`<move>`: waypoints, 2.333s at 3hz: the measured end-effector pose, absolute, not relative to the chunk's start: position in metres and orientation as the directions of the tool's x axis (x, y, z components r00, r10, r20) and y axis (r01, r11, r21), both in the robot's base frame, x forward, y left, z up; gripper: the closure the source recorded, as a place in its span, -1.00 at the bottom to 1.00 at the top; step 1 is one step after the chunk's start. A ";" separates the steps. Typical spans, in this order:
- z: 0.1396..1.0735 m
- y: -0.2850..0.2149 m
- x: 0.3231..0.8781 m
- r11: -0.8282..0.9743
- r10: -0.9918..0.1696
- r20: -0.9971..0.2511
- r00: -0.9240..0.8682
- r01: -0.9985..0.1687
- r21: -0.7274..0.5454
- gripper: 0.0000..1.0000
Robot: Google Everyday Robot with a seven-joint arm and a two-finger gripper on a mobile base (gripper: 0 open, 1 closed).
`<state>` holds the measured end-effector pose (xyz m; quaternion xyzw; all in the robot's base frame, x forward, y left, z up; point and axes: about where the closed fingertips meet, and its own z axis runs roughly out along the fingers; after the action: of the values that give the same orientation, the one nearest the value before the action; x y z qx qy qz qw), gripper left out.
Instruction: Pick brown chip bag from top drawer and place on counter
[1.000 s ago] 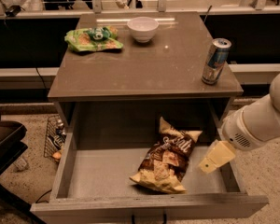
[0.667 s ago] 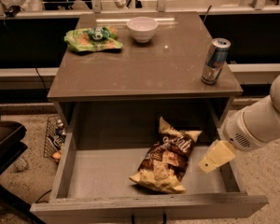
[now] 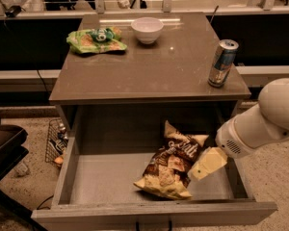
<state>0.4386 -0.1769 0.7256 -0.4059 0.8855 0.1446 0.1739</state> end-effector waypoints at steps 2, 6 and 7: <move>0.693 -0.129 0.461 0.584 -0.624 -0.497 -0.603 -0.783 0.216 -1.00; 0.608 -0.066 0.466 0.482 -0.663 -0.554 -0.503 -0.854 0.198 -0.48; 0.608 -0.066 0.466 0.482 -0.663 -0.554 -0.503 -0.854 0.198 -0.03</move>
Offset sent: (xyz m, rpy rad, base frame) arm 0.0389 0.0710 -0.0402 0.2017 0.0043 0.0471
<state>0.4659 -0.0658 0.6078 -0.4539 0.8356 0.2306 0.2063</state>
